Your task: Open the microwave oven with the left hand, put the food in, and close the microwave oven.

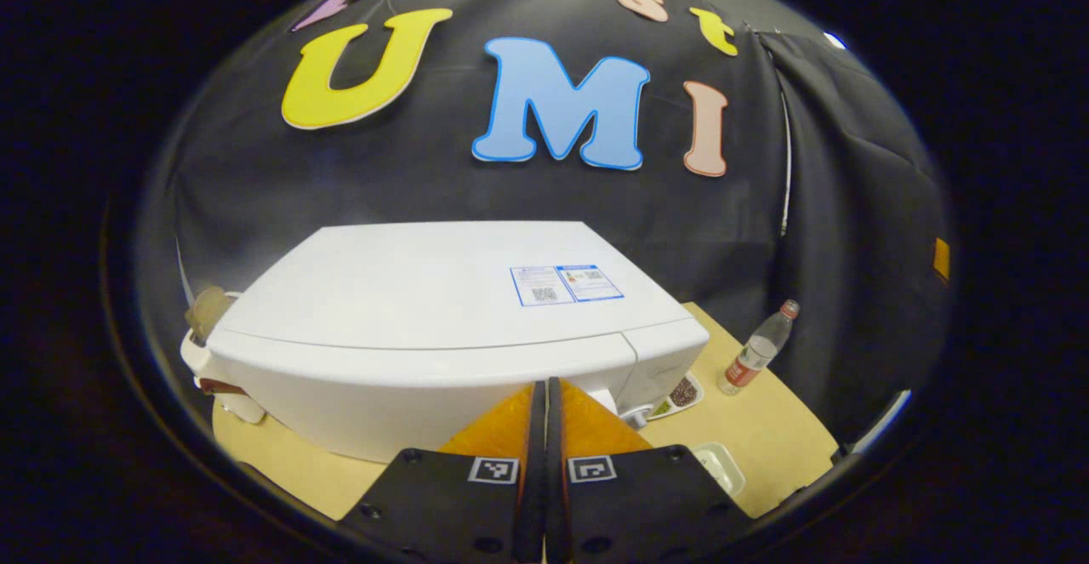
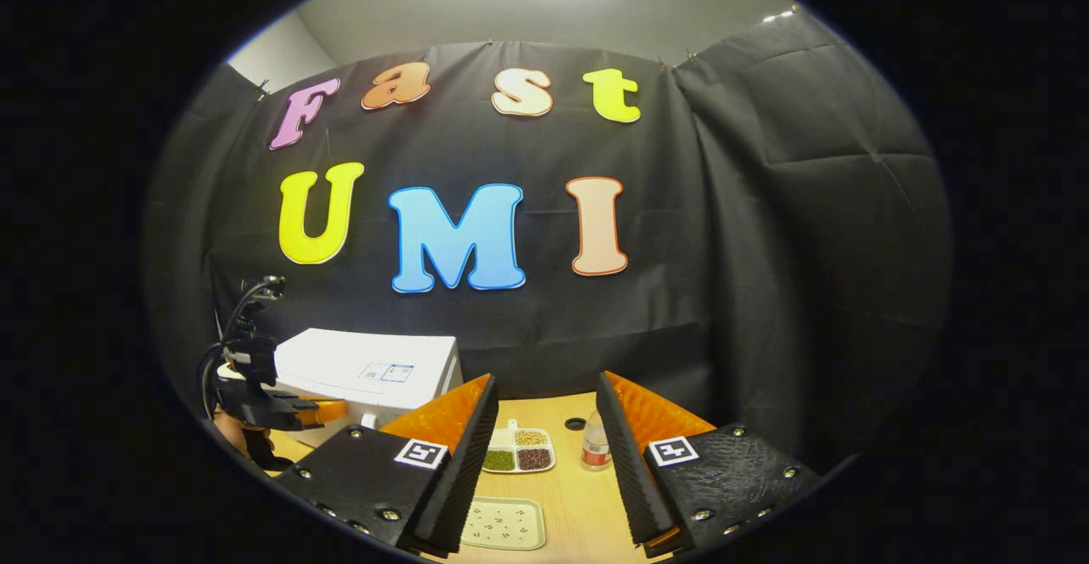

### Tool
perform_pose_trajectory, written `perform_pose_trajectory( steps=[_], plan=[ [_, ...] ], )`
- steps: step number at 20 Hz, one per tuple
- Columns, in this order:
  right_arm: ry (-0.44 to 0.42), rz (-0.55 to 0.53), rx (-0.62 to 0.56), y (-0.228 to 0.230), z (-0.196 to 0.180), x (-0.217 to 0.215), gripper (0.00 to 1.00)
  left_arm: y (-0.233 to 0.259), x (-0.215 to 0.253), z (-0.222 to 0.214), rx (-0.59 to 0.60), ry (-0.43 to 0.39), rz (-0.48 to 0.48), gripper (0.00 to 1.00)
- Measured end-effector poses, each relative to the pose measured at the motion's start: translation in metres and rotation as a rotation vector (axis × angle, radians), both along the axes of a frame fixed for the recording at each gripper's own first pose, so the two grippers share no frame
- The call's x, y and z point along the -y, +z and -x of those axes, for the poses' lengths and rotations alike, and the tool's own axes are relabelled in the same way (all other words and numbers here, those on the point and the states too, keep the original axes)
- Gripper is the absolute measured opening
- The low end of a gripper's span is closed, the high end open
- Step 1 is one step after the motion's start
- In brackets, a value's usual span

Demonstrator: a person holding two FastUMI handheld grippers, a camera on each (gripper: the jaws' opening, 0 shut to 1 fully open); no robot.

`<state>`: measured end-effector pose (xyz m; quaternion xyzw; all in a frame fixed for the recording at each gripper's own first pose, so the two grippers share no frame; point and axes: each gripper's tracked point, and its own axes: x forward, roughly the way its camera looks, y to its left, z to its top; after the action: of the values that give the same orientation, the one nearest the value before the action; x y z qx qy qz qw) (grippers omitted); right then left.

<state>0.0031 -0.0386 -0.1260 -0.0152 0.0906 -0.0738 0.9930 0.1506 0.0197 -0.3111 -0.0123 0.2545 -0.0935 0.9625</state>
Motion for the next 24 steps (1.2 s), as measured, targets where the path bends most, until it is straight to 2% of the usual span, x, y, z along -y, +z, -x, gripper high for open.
perform_pose_trajectory(
  steps=[2,3,4,7,10,14,17,19,20,24],
  plan=[
    [0.020,-0.010,0.014,0.010,-0.006,-0.009,0.71,0.042,-0.011,0.010,0.084,0.029,-0.001,0.07],
    [0.028,-0.014,0.022,0.017,-0.010,-0.015,0.71,0.066,-0.015,0.017,0.136,0.030,-0.002,0.10],
    [0.039,-0.018,0.031,0.014,-0.019,-0.020,0.71,0.092,-0.019,0.026,0.190,0.040,-0.017,0.17],
    [0.088,-0.037,0.054,0.035,-0.032,-0.043,0.71,0.175,-0.040,0.050,0.338,0.080,-0.067,0.95],
    [0.115,-0.052,0.071,0.058,-0.040,-0.059,0.71,0.249,-0.046,0.074,0.444,0.092,-0.030,0.94],
    [0.134,-0.051,0.087,0.083,-0.041,-0.079,0.71,0.306,-0.063,0.096,0.491,0.110,-0.032,0.95],
    [0.137,-0.020,0.094,0.091,-0.035,-0.090,0.71,0.318,-0.080,0.108,0.507,0.131,-0.013,0.95],
    [0.137,-0.007,0.098,0.093,-0.030,-0.101,0.71,0.315,-0.091,0.117,0.499,0.126,-0.010,0.94],
    [0.136,-0.001,0.100,0.109,-0.014,-0.109,0.71,0.315,-0.098,0.119,0.497,0.124,-0.014,0.95],
    [0.123,0.002,0.100,0.109,-0.001,-0.130,0.71,0.320,-0.115,0.133,0.512,0.107,-0.012,0.95]
  ],
)
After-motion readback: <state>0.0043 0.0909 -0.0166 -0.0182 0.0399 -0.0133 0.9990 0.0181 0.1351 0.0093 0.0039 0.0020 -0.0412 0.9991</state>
